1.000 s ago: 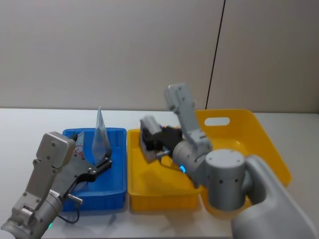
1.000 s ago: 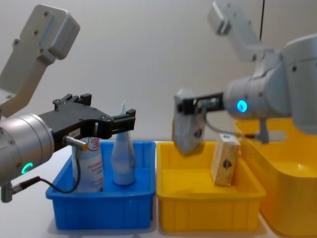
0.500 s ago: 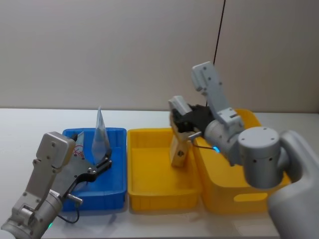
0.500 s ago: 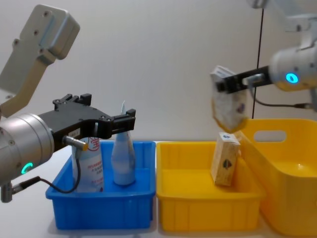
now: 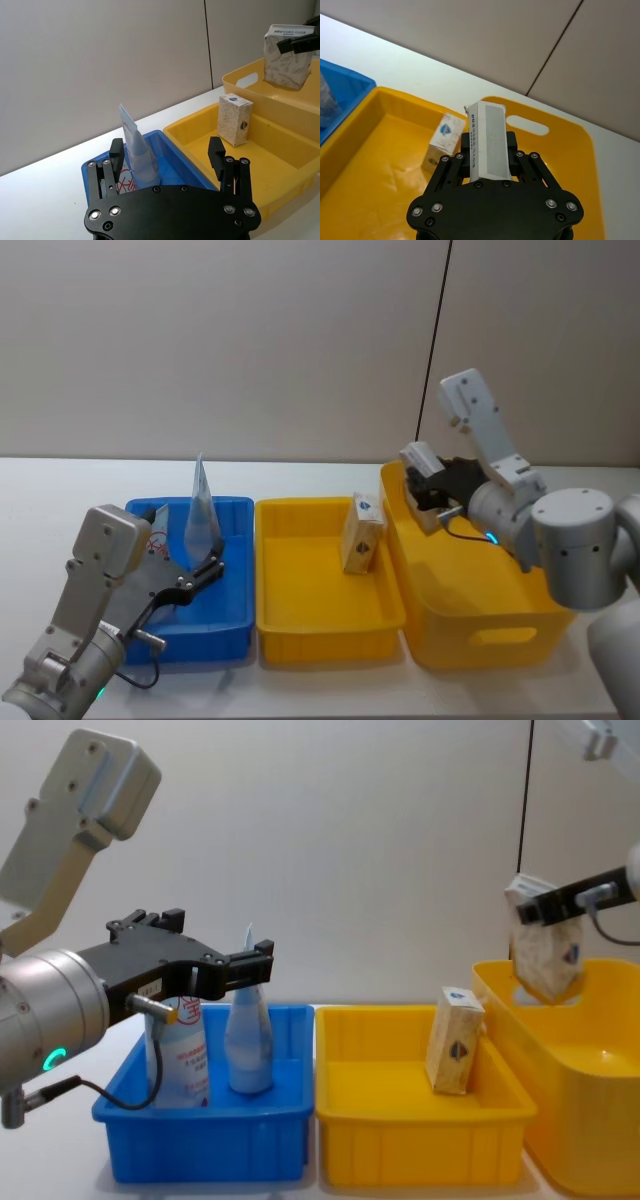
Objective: Bimanual collaborative sorting of washing and personal care products
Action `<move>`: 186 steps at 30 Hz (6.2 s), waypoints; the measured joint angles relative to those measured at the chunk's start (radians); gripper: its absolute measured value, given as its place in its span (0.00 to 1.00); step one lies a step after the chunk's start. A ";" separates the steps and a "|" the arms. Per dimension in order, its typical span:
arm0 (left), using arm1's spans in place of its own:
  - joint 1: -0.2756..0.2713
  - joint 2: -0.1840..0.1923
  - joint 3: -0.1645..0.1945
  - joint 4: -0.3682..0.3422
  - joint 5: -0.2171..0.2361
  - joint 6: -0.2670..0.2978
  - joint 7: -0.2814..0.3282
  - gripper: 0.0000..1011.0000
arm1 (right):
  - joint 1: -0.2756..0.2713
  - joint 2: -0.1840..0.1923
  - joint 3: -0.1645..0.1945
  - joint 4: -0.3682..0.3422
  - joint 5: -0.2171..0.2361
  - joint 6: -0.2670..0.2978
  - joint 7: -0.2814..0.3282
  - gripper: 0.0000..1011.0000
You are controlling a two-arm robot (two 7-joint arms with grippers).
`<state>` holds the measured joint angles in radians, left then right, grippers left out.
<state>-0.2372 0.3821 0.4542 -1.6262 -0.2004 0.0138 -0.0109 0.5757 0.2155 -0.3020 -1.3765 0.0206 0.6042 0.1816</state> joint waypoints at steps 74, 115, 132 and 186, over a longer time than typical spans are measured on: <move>-0.093 -0.020 -0.069 0.127 -0.030 0.101 -0.042 0.99 | -0.009 0.038 0.074 -0.052 -0.004 0.039 0.000 0.99; -0.171 -0.065 -0.085 0.314 -0.082 0.131 -0.202 0.99 | -0.009 0.038 0.074 -0.052 -0.004 0.039 0.000 0.99; -0.179 -0.088 -0.066 0.341 -0.042 0.128 -0.196 0.97 | -0.009 0.038 0.074 -0.052 -0.004 0.039 0.000 0.99; -0.181 -0.097 -0.058 0.351 -0.023 0.123 -0.189 0.25 | -0.009 0.038 0.074 -0.052 -0.004 0.039 0.000 0.99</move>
<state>-0.4185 0.2855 0.3961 -1.2753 -0.2239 0.1369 -0.2004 0.5664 0.2532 -0.2281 -1.4288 0.0162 0.6431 0.1821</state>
